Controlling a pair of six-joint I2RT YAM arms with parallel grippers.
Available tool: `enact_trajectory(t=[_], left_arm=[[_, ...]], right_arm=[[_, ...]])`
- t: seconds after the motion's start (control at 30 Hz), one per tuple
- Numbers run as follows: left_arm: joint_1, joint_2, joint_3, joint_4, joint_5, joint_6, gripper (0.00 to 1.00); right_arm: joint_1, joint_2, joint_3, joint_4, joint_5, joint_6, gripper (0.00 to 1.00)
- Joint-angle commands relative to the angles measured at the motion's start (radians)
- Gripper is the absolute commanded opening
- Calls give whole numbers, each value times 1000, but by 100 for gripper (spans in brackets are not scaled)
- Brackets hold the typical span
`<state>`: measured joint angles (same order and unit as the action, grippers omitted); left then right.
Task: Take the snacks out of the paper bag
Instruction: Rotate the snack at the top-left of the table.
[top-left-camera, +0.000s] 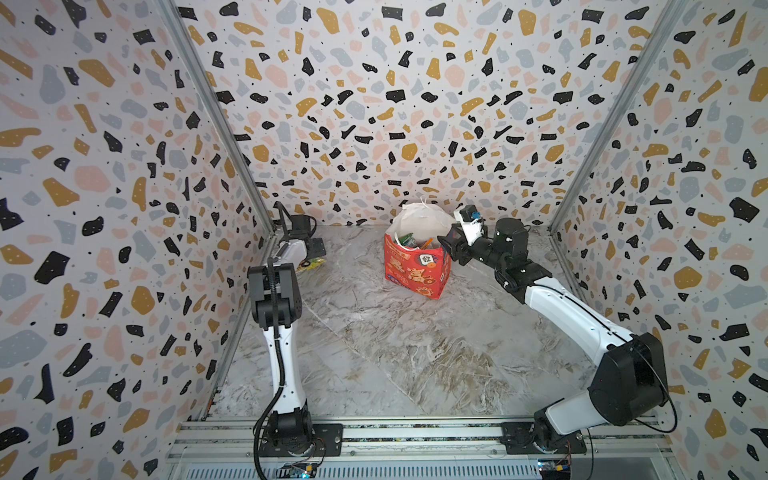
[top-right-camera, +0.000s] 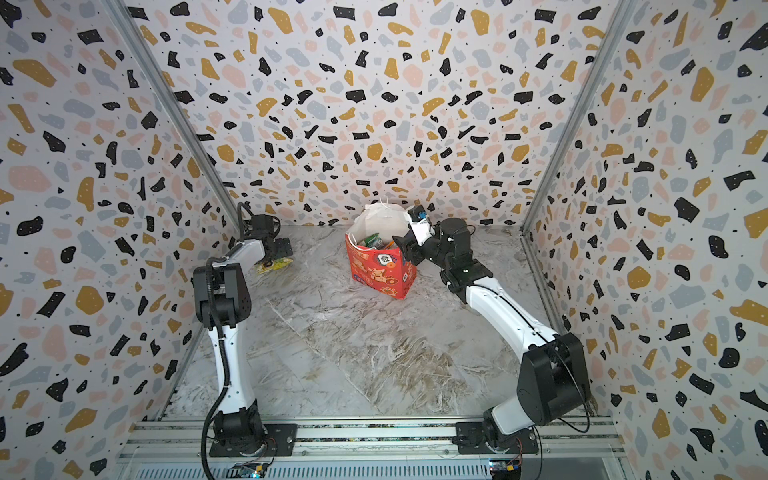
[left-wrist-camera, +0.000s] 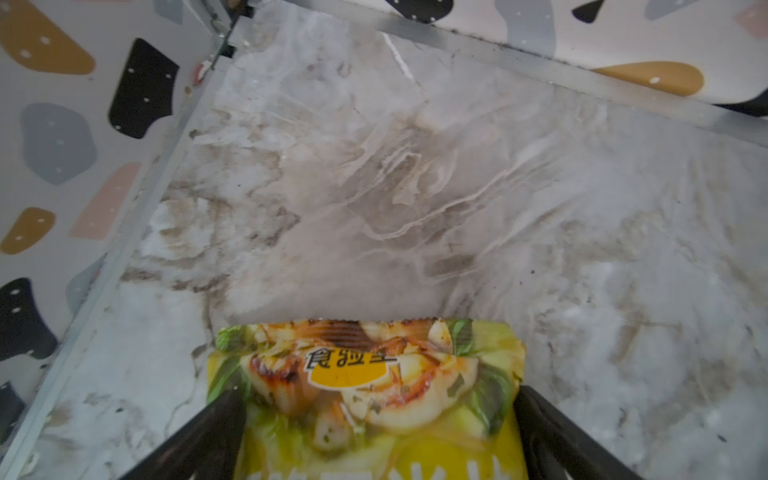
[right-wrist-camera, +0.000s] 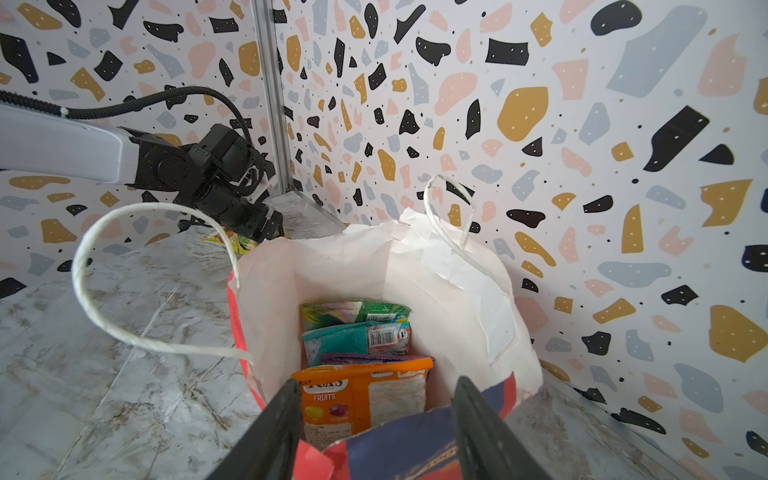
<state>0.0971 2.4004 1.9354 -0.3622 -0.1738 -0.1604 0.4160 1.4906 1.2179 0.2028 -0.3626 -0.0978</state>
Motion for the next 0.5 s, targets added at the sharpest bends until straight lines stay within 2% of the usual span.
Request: enact_trajectory(t=[0.0, 0.27, 0.47], left_arm=[[1, -56, -43, 23, 84, 125, 96], [1, -104, -100, 60, 222, 325, 96], [1, -164, -122, 108, 202, 357, 98]], right_arm=[[-2, -34, -1, 21, -8, -4, 60], [-2, -35, 1, 20, -13, -3, 60], [-3, -41, 28, 2, -26, 22, 61]])
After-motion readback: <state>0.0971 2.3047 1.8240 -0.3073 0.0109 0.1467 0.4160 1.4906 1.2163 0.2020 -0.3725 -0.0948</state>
